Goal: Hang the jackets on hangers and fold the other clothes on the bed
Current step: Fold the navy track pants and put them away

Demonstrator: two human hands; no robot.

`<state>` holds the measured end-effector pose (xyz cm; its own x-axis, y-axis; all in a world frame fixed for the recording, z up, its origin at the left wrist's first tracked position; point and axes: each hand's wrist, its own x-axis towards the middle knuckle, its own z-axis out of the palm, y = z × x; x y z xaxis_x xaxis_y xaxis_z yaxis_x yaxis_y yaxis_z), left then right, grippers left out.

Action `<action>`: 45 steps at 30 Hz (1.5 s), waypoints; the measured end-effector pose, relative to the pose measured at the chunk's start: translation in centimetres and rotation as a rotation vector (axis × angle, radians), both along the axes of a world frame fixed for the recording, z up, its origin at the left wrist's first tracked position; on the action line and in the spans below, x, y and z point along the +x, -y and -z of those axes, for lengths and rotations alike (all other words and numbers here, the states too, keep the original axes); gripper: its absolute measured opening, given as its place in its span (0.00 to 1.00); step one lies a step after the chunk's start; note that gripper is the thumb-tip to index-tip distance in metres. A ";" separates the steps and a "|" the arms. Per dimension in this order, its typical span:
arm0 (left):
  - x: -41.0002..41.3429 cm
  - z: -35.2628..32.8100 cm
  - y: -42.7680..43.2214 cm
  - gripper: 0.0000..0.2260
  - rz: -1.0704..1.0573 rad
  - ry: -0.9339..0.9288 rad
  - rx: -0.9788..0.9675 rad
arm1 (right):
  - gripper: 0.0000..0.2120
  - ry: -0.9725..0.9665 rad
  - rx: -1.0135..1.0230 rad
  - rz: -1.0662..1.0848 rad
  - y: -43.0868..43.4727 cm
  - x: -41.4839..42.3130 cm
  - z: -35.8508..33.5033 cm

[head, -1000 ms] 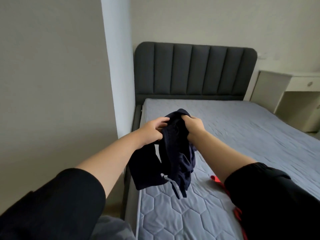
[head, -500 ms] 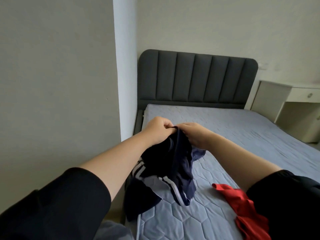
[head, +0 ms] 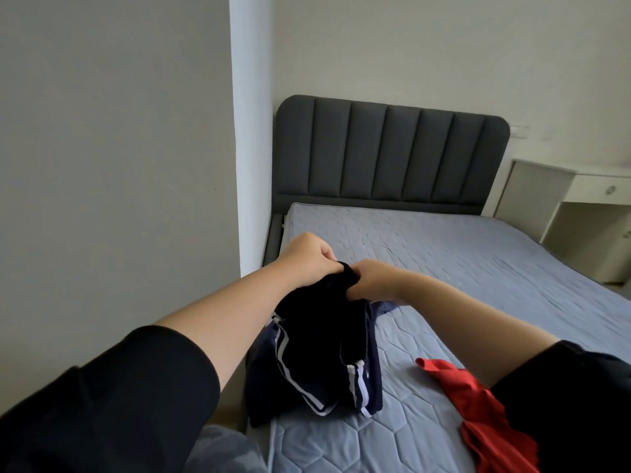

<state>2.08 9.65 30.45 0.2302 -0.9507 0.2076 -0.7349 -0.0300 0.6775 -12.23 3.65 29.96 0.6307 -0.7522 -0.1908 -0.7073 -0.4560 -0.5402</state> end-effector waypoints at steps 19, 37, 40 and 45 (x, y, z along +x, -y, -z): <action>0.0 -3.4 0.2 0.12 0.104 0.061 0.113 | 0.14 0.571 -0.319 0.369 1.1 2.8 -8.2; 14.3 -24.5 -12.5 0.15 -0.736 -0.051 -0.736 | 0.13 0.629 -0.616 0.093 -8.1 15.4 -23.9; 17.1 -25.9 -16.7 0.16 -0.831 0.116 -0.806 | 0.13 0.653 -0.651 0.027 -10.8 19.1 -25.2; 22.5 -27.4 -24.7 0.11 -0.917 0.431 -0.695 | 0.12 0.667 -0.628 -0.047 -14.6 24.4 -26.6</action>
